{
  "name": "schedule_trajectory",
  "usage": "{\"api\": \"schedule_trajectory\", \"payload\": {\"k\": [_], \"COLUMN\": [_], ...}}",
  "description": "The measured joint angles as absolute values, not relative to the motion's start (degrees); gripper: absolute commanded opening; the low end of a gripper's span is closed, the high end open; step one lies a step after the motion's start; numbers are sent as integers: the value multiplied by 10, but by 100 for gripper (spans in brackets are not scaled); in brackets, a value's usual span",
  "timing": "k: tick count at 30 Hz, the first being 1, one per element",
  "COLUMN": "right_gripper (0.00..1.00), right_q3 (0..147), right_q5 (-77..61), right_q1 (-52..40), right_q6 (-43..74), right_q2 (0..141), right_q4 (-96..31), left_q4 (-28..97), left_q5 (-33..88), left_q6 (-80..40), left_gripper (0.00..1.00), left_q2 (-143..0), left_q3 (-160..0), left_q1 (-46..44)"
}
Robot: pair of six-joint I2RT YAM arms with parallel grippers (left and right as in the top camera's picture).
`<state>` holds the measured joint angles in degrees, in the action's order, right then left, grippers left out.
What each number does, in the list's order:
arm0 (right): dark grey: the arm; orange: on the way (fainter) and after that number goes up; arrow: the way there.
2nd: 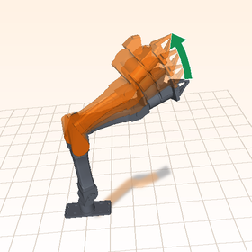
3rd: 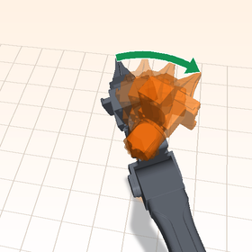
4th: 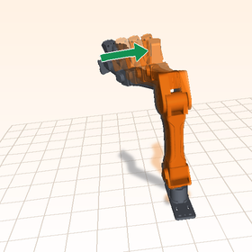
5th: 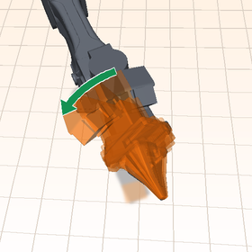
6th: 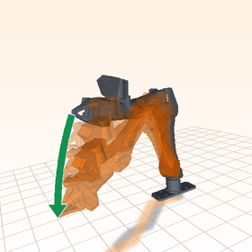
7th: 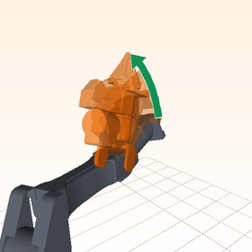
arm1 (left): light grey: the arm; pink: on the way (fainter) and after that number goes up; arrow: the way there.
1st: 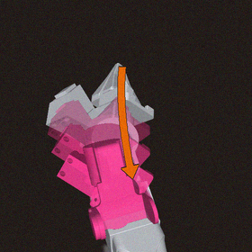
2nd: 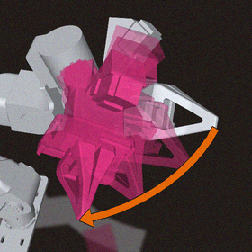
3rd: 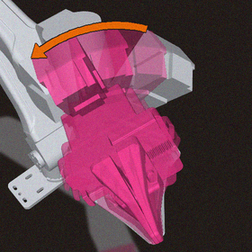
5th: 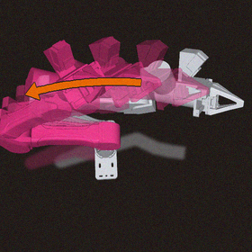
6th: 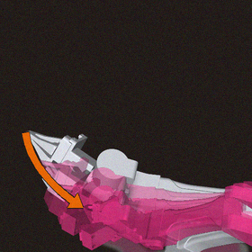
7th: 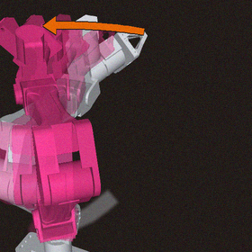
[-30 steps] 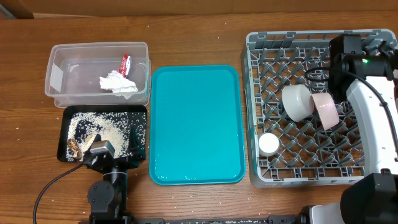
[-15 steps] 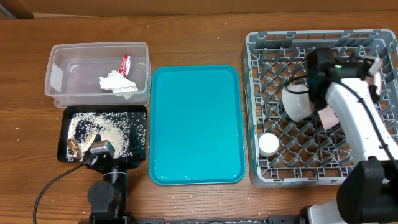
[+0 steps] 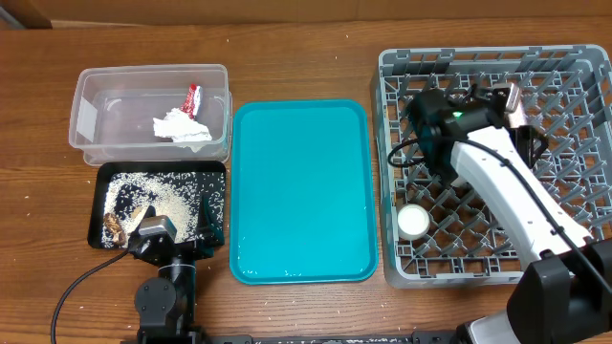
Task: Sort waste into correct bins and load items into the dishwasher
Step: 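Carry the white plate into the rack and stand it upright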
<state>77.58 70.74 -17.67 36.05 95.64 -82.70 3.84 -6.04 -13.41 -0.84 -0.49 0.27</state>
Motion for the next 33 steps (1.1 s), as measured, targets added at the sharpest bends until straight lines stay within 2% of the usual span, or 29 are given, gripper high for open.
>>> {"api": "schedule_trajectory", "payload": {"k": [6, 9, 13, 15, 20, 25, 29, 33], "right_gripper": [60, 64, 83, 100, 100, 100, 100, 100], "right_q3": [823, 874, 931, 944, 950, 950, 950, 950], "right_q5": [662, 600, 474, 405, 255, 152, 135, 136], "right_q1": [-234, -276, -330, -350, -377, -380, -380, -380], "right_q6": [431, 450, 467, 471, 473, 474, 462, 400], "right_q2": [934, 893, 829, 799, 752, 750, 750, 737], "right_q4": [-892, -891, -855, -824, -773, -796, -803, -778], "left_q4": [38, 38, 38, 38, 38, 38, 38, 38], "left_q5": [-60, -60, -60, -60, -60, -60, -60, -60], "left_q6": [-134, -134, -134, -134, -134, -134, -134, -134], "left_gripper": [100, 100, 100, 100, 100, 100, 100, 100], "left_q2": [-8, -8, -8, -8, -8, -8, -8, -8], "left_q3": [-5, -5, -5, -5, -5, -5, -5, -5], "left_q1": [3, 3, 3, 3, 3, 3, 3, 3]}}
